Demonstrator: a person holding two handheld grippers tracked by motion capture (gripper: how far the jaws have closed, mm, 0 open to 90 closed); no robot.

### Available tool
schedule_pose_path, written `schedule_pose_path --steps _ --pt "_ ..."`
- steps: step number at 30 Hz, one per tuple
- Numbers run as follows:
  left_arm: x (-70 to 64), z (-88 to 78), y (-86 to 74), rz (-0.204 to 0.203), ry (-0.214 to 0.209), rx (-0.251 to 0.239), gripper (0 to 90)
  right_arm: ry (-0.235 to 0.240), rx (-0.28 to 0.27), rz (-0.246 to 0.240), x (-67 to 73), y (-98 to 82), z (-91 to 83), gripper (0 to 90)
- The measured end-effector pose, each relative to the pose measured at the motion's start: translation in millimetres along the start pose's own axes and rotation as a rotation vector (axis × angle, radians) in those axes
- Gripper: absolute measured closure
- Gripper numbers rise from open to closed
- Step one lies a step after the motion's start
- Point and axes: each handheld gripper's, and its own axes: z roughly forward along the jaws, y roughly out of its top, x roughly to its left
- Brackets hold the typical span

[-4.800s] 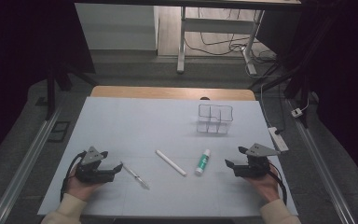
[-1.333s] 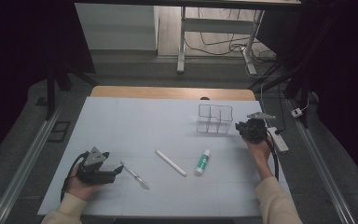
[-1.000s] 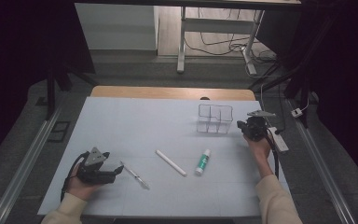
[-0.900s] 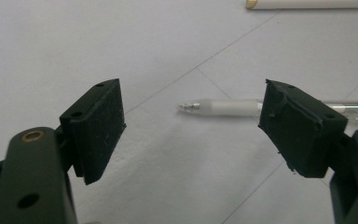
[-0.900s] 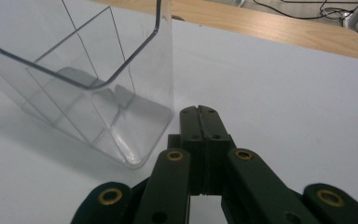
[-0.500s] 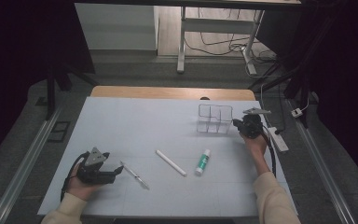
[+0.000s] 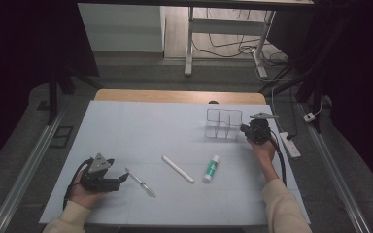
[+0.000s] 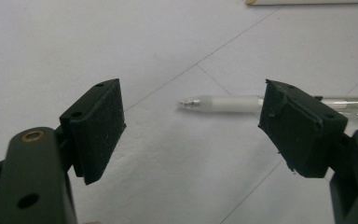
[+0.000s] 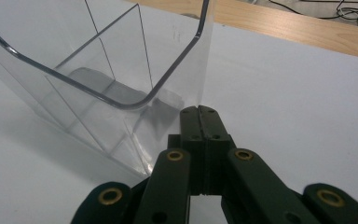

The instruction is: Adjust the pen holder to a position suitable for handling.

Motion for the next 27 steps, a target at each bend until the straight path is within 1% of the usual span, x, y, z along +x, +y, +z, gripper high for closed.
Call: schedule_pose_path --steps 2,9,13,25,27 --pt "-0.2 0.0 0.0 0.002 0.000 0.000 22.0 0.003 -0.001 0.003 0.9 0.0 0.2 88.9" --pt "-0.7 0.5 0.1 0.006 0.001 0.003 22.0 0.012 0.003 -0.014 7.1 1.8 1.9 88.9" --pt "-0.7 0.5 0.1 0.008 0.002 0.004 22.0 0.017 0.001 -0.015 11.2 3.1 3.2 88.9" --pt "-1.0 1.2 0.1 0.011 0.001 0.007 22.0 0.029 -0.006 -0.024 22.5 7.9 10.8 88.9" --pt "-0.8 1.1 0.1 0.011 0.001 0.008 22.0 0.033 -0.006 -0.028 26.2 9.6 12.7 88.9"
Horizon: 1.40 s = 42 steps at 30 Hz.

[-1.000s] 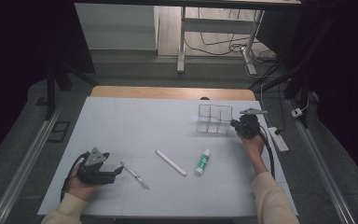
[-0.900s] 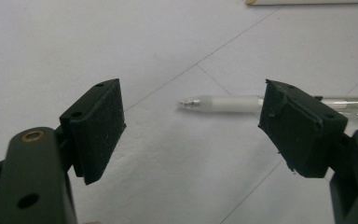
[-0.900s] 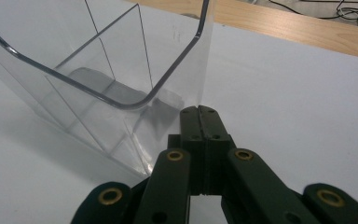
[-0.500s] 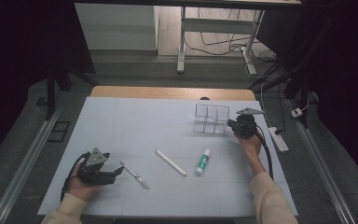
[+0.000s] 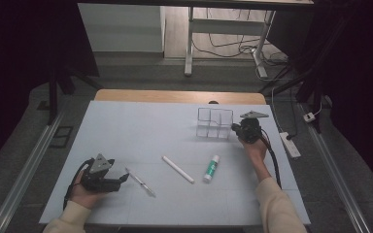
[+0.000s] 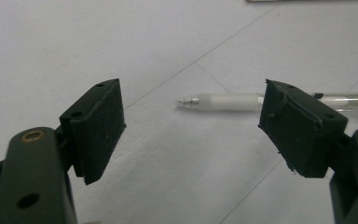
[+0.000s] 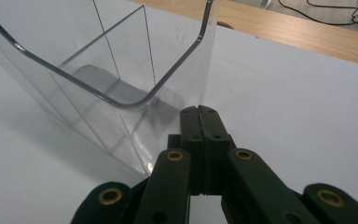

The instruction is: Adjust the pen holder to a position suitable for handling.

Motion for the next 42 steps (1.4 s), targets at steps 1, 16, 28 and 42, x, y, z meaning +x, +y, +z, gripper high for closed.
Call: schedule_pose_path --steps 1,16,28,42 --pt "0.0 0.1 0.0 0.000 0.000 0.000 22.0 0.002 -0.001 0.000 1.2 0.6 0.8 88.8" --pt "-0.8 1.2 -0.3 0.007 -0.002 0.009 22.0 0.029 -0.009 0.000 12.6 6.4 10.5 88.8" --pt "-3.2 2.8 1.5 -0.004 0.000 0.008 22.4 0.047 -0.002 -0.035 26.9 14.1 19.6 88.8" --pt "-6.3 3.6 3.2 -0.004 0.009 0.017 22.4 0.070 -0.007 -0.061 40.6 20.2 26.5 88.8"
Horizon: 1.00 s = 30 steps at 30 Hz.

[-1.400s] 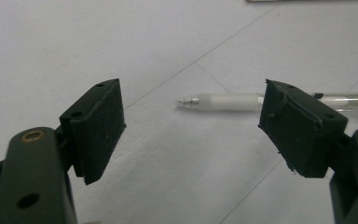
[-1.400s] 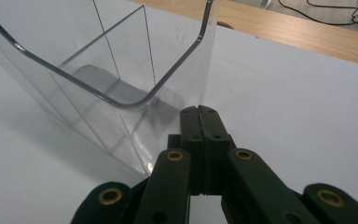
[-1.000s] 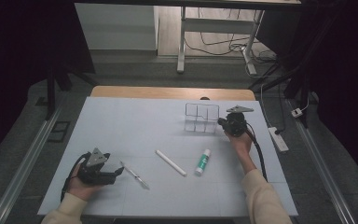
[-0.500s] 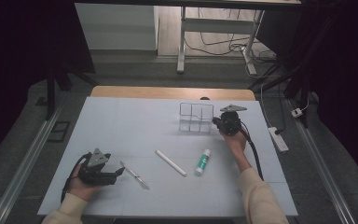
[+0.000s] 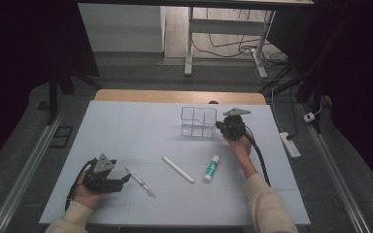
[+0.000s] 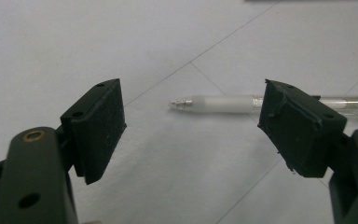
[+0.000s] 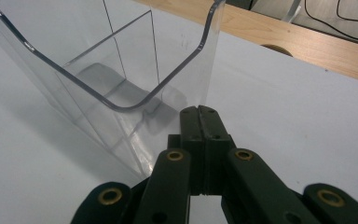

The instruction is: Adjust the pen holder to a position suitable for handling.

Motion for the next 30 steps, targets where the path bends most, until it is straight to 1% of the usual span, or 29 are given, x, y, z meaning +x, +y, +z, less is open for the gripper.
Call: schedule_pose_path --steps 9,12,15,18,21,26,30 --pt "-1.2 0.9 -1.0 0.011 -0.005 0.008 22.4 0.010 0.005 -0.015 8.7 3.5 8.9 88.8" --pt "-1.2 1.0 -1.4 0.011 -0.005 0.011 22.4 0.010 0.011 -0.030 12.4 4.9 14.8 88.8" --pt "-1.1 1.2 -1.9 0.010 -0.004 0.010 22.4 0.013 0.011 -0.024 13.1 6.0 17.3 88.8" --pt "-0.8 1.4 -2.3 0.008 -0.005 0.011 22.4 0.021 -0.003 -0.015 14.7 7.1 20.8 88.8" --pt "-0.2 1.7 -2.8 0.007 -0.005 0.014 22.4 0.025 0.001 -0.029 17.2 9.4 21.9 88.8" --pt "0.0 3.3 -2.8 0.005 -0.004 0.020 22.4 0.038 0.004 -0.024 18.3 9.7 24.0 88.9" --pt "-0.1 2.0 -3.1 0.005 -0.002 0.018 22.4 0.050 0.003 -0.037 23.3 11.0 26.4 88.8"
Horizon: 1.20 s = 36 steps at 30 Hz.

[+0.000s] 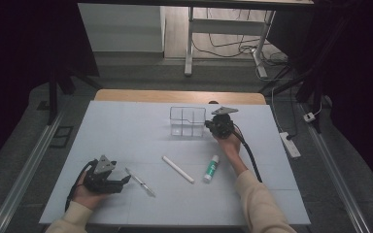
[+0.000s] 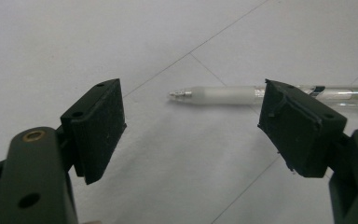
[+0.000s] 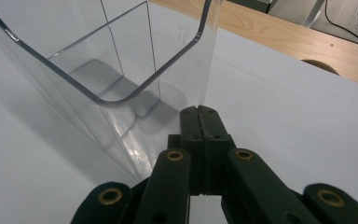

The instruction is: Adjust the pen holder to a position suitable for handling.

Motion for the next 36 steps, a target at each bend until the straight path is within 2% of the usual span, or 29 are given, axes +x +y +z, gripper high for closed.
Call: schedule_pose_path --steps 6,8,15,21,23,24,28,30,32,36 --pt "1.3 -0.2 -0.6 -0.003 0.000 -0.001 22.4 0.004 0.000 -0.001 0.5 -0.2 -0.2 88.7" --pt "2.4 -0.4 -0.7 -0.007 -0.003 -0.003 22.4 0.000 -0.003 -0.014 1.0 0.9 -3.4 88.8" --pt "3.2 0.1 -1.1 -0.006 -0.009 -0.003 22.4 -0.007 -0.008 -0.013 -0.1 -0.9 -13.7 88.9" --pt "4.6 0.5 -1.1 -0.003 -0.016 -0.007 22.5 -0.007 -0.010 -0.019 -1.1 -5.9 -33.7 88.9" --pt "5.3 0.6 -1.0 -0.004 -0.019 -0.008 22.6 -0.007 -0.010 -0.024 -1.8 -10.7 -45.1 88.9" --pt "5.3 0.7 -1.1 -0.004 -0.020 -0.008 22.6 -0.007 -0.010 -0.024 -1.8 -10.7 -45.1 88.9" --pt "6.2 -0.5 -1.1 -0.003 -0.020 -0.014 22.6 -0.004 -0.012 -0.023 -0.9 -21.5 -63.3 88.9" --pt "6.6 -1.1 -1.2 -0.006 -0.019 -0.015 22.6 0.002 -0.013 -0.019 -0.6 -23.6 -66.4 88.8" --pt "6.8 -1.3 -1.4 -0.006 -0.020 -0.016 22.6 0.002 -0.014 -0.038 2.5 -30.7 -74.4 88.7" --pt "6.9 -0.8 -1.4 -0.002 -0.022 -0.014 22.6 0.015 -0.009 -0.037 3.8 -36.8 -83.5 83.6"
